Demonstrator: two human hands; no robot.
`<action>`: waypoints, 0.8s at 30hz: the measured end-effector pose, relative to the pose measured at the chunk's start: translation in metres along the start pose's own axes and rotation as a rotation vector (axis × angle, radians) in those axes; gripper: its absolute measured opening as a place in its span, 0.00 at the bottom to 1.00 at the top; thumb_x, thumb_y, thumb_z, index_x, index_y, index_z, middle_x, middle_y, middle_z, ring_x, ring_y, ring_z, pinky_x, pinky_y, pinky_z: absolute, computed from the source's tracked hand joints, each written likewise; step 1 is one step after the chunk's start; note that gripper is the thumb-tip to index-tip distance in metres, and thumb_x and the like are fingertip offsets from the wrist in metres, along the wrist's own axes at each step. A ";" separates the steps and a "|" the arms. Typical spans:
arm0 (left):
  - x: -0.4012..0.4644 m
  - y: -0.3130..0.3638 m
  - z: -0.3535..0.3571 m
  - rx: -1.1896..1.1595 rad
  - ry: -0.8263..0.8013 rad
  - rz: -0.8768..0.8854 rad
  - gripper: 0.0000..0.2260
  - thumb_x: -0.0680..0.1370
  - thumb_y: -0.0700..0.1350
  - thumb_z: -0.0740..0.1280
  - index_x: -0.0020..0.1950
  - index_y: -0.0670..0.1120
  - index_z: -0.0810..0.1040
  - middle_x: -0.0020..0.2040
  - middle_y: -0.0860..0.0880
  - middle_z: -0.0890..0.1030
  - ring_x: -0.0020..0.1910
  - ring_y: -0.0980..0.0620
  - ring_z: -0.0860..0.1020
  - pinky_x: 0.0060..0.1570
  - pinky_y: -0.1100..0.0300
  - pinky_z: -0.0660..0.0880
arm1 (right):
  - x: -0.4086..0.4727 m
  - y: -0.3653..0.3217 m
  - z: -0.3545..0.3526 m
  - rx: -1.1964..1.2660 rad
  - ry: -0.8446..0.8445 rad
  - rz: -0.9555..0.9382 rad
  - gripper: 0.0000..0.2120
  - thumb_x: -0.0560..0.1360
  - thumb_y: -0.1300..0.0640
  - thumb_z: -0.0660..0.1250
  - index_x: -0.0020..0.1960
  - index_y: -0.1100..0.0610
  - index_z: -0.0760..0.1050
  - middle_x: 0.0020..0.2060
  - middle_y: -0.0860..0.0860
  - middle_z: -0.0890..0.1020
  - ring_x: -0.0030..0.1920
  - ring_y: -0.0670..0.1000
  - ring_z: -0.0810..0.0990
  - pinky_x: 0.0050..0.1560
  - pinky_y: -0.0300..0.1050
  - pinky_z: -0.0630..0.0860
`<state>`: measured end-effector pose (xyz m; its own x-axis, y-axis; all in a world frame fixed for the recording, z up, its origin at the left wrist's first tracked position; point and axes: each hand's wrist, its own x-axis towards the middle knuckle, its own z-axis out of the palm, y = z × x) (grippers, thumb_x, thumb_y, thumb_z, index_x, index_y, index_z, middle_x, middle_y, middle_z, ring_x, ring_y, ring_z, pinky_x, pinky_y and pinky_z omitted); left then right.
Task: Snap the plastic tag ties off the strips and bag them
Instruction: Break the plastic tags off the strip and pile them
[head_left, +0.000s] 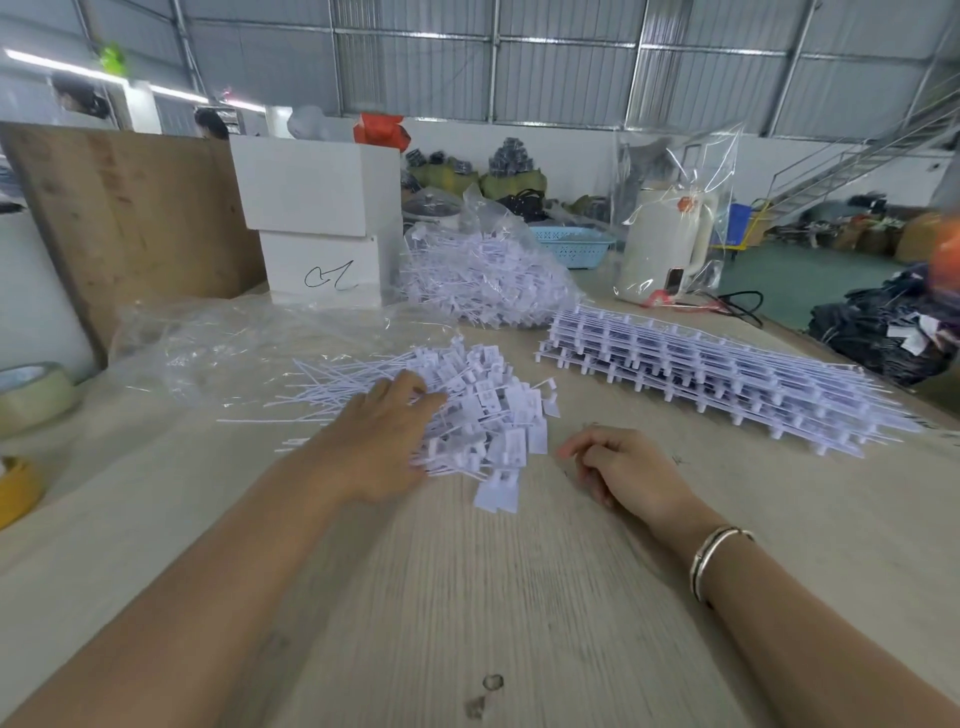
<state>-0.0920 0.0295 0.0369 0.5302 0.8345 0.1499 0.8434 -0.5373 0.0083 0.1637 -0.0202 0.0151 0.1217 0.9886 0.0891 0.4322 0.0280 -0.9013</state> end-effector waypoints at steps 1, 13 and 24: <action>0.004 -0.004 0.001 0.053 0.015 0.037 0.41 0.75 0.55 0.67 0.77 0.55 0.41 0.75 0.53 0.42 0.74 0.51 0.45 0.72 0.52 0.47 | 0.000 0.000 0.000 -0.005 -0.005 -0.001 0.18 0.75 0.70 0.54 0.40 0.57 0.80 0.20 0.44 0.74 0.20 0.43 0.68 0.22 0.33 0.66; 0.013 -0.026 0.009 0.454 0.103 0.051 0.43 0.62 0.79 0.40 0.61 0.51 0.69 0.56 0.54 0.77 0.55 0.52 0.72 0.54 0.57 0.64 | 0.000 0.002 0.001 -0.016 -0.046 0.002 0.18 0.74 0.70 0.54 0.40 0.57 0.80 0.27 0.50 0.76 0.21 0.42 0.69 0.24 0.33 0.66; -0.015 -0.037 0.024 0.153 0.269 0.100 0.36 0.70 0.74 0.44 0.54 0.48 0.75 0.49 0.51 0.73 0.45 0.50 0.76 0.41 0.57 0.72 | 0.003 0.004 0.002 -0.057 -0.062 -0.021 0.19 0.75 0.69 0.55 0.38 0.53 0.80 0.28 0.48 0.76 0.22 0.43 0.69 0.26 0.35 0.68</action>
<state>-0.1293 0.0400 0.0111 0.5858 0.7055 0.3989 0.8027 -0.5732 -0.1648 0.1638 -0.0170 0.0102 0.0572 0.9952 0.0792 0.4840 0.0418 -0.8741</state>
